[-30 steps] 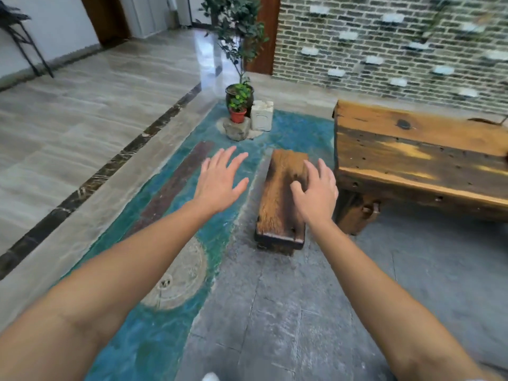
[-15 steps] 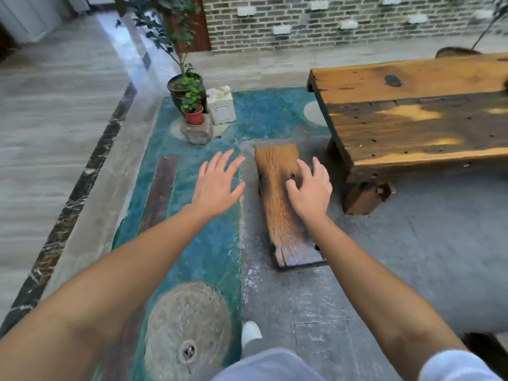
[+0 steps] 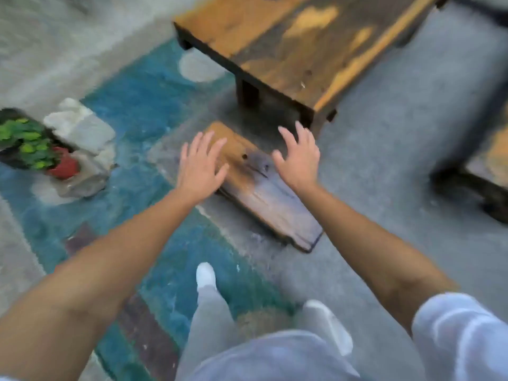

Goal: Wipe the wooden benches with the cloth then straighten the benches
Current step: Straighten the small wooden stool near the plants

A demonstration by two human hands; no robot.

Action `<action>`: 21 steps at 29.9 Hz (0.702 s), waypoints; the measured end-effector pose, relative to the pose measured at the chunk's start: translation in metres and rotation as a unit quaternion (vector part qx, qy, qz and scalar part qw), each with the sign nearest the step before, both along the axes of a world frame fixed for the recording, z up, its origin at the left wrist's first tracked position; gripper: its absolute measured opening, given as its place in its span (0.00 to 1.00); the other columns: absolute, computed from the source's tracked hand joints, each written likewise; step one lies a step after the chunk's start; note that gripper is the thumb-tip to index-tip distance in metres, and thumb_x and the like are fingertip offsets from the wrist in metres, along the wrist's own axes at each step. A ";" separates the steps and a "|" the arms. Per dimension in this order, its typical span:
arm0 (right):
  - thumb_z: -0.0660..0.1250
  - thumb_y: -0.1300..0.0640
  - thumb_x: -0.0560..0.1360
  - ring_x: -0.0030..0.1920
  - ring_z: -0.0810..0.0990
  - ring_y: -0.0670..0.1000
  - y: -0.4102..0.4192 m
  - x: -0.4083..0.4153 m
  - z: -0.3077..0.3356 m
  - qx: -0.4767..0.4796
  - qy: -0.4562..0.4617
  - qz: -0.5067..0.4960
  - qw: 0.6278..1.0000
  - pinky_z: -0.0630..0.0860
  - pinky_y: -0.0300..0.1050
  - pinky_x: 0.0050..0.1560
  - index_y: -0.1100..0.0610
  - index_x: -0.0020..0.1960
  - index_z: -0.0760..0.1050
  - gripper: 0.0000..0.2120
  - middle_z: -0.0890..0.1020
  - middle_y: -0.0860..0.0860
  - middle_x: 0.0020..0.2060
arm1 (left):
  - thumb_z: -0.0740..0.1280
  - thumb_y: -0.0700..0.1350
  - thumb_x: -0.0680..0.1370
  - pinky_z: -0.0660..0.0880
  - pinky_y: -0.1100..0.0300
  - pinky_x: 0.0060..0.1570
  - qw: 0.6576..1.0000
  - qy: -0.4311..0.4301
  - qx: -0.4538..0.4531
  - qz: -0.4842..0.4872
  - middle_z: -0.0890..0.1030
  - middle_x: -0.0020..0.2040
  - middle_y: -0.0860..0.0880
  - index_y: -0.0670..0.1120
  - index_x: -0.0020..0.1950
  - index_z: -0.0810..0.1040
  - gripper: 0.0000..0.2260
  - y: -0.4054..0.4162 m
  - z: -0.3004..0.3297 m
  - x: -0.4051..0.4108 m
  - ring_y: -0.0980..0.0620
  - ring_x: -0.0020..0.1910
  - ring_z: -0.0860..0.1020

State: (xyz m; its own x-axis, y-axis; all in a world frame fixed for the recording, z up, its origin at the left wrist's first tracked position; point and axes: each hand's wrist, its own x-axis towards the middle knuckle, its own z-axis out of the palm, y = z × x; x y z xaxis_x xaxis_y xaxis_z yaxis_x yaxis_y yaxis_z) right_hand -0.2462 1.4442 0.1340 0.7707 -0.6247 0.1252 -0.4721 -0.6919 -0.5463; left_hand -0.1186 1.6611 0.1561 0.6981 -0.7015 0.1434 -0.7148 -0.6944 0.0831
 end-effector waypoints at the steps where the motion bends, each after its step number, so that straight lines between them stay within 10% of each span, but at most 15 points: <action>1: 0.64 0.47 0.79 0.82 0.56 0.59 0.007 0.011 -0.022 0.015 0.024 -0.054 0.998 0.58 0.61 0.79 0.46 0.79 0.67 0.28 0.60 0.54 0.82 | 0.66 0.55 0.78 0.57 0.40 0.77 0.998 0.024 0.014 -0.055 0.61 0.82 0.45 0.52 0.79 0.65 0.29 -0.007 -0.023 0.031 0.41 0.81 0.58; 21: 0.55 0.40 0.76 0.82 0.58 0.60 0.094 -0.052 -0.206 0.040 0.137 -0.373 0.917 0.57 0.63 0.78 0.45 0.78 0.68 0.31 0.62 0.54 0.82 | 0.62 0.57 0.80 0.54 0.39 0.78 0.912 0.106 0.045 -0.394 0.58 0.82 0.45 0.52 0.79 0.63 0.28 -0.093 -0.214 0.052 0.40 0.82 0.55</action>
